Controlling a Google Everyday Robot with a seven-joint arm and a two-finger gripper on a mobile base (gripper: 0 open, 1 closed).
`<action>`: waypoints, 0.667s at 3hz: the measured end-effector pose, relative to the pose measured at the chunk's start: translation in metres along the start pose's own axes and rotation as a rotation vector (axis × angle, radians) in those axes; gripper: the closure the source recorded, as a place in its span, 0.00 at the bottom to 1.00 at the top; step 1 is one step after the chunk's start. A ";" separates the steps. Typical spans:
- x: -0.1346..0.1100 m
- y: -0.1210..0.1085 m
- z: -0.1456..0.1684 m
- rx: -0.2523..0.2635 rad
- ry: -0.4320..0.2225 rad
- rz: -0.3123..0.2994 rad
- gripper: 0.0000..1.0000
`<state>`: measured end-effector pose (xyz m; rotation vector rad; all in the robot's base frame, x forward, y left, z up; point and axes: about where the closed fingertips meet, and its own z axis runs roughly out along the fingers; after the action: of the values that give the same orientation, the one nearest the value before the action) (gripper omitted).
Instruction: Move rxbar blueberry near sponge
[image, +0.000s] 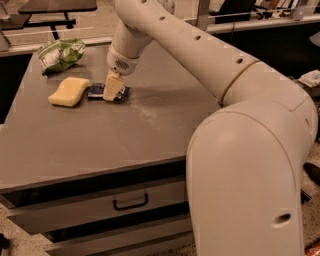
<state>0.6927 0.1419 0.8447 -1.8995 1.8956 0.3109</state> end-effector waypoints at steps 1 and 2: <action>0.000 0.001 0.005 -0.007 0.002 -0.001 0.21; 0.000 0.002 0.007 -0.010 0.003 -0.002 0.01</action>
Offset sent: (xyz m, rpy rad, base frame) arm -0.0002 0.0015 -0.0026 -0.0014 0.0035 0.0023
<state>0.6921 0.1455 0.8383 -1.9092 1.8975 0.3184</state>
